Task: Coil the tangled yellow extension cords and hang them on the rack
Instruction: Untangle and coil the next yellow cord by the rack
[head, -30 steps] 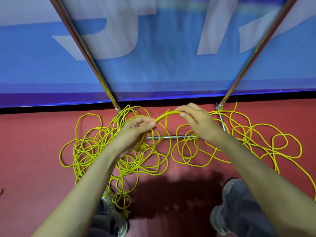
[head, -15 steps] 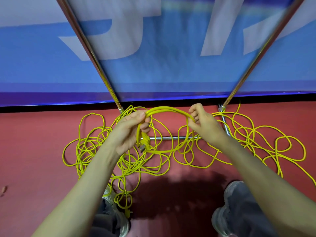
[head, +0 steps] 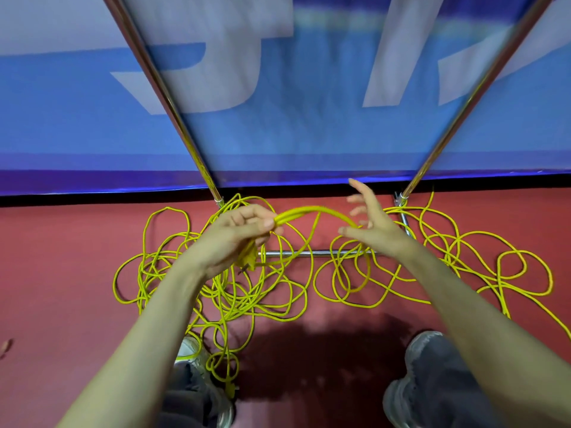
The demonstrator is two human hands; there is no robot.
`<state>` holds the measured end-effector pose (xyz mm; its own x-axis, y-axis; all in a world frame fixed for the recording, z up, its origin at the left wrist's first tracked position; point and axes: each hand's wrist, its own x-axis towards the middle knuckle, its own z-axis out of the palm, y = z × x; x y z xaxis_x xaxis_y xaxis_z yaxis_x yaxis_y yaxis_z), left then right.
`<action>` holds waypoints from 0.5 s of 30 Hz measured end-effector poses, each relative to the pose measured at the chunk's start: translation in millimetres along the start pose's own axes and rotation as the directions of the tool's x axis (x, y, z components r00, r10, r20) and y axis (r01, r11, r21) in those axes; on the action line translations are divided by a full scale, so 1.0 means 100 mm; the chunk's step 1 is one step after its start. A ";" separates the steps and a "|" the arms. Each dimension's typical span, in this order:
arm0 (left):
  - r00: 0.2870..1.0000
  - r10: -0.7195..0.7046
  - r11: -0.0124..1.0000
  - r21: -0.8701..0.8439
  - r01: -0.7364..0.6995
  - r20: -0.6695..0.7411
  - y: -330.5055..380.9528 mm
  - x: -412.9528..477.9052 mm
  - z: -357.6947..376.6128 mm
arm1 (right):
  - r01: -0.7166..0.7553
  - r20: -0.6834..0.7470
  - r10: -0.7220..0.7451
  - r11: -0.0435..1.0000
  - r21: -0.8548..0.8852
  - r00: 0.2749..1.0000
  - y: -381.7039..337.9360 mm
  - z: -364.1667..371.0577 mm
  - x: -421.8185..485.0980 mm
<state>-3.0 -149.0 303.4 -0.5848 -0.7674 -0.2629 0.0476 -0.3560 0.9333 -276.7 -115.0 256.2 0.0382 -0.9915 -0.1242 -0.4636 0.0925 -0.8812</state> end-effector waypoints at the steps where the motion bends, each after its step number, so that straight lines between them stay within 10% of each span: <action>1: 1.000 -0.017 1.000 -0.003 0.017 0.018 -0.02 -0.01 0.02 | 0.073 0.067 -0.067 0.993 -0.095 0.995 -0.08 -0.01 0.01; 5: 0.999 -0.004 0.998 -0.062 0.006 0.048 -0.10 0.01 0.05 | 0.225 0.304 -0.177 0.966 -0.131 0.936 -0.28 0.09 -0.02; 15: 0.998 0.052 0.947 -0.315 -0.062 -0.039 -0.15 0.06 -0.14 | 0.203 0.044 -0.198 0.965 -0.167 0.979 -0.27 0.08 -0.06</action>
<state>3.9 -155.6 284.5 -0.5493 -0.8053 -0.2230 0.3362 -0.4573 0.8233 -257.1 -110.7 277.1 0.1682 -0.9852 0.0331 -0.5870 -0.1271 -0.7995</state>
